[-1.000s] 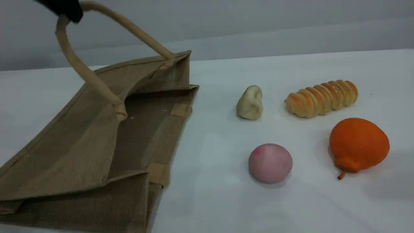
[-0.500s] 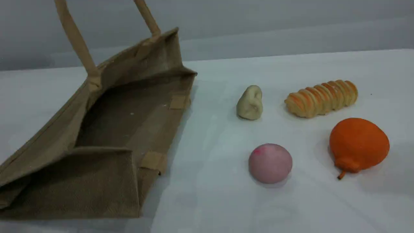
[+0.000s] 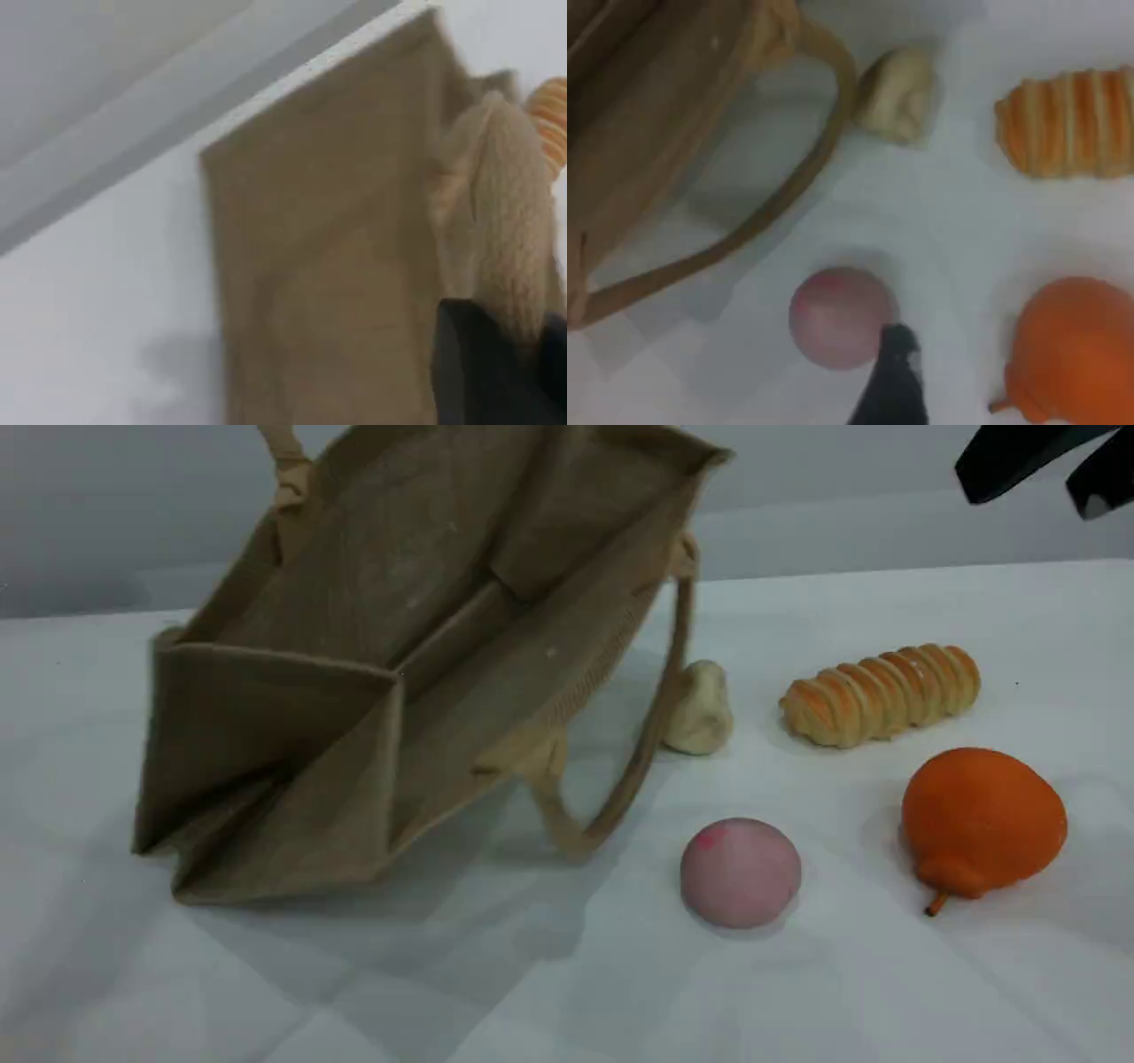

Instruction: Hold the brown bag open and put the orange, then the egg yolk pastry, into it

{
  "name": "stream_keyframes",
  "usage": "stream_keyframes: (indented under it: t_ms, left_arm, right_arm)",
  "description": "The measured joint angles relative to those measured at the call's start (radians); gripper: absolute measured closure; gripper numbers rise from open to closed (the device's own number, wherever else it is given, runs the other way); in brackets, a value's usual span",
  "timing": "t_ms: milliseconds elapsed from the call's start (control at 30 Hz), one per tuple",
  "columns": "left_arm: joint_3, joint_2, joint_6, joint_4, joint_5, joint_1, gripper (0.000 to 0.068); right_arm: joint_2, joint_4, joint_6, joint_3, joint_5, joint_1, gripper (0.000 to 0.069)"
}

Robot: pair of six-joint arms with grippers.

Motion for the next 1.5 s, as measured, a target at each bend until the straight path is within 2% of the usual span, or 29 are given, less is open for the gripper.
stream_keyframes:
  t_ms: [333, 833, 1267, 1500]
  left_arm:
    - [0.000, 0.002, 0.128, -0.008, 0.000, 0.000, 0.0596]
    - [0.000, 0.002, 0.128, -0.037, 0.000, 0.000, 0.0596]
    - [0.000, 0.002, 0.127, -0.036, -0.001, 0.000, 0.0596]
    - [0.000, 0.002, 0.127, -0.038, -0.001, 0.000, 0.0596]
  right_arm:
    - [0.030, 0.022, -0.036, -0.006, -0.013, 0.000, 0.0128]
    - [0.144, 0.021, -0.034, -0.006, -0.005, 0.000, 0.0128]
    - [0.308, -0.212, 0.167, -0.037, -0.010, -0.001, 0.0128]
    - [0.389, -0.231, 0.175, -0.069, -0.023, -0.001, 0.0128]
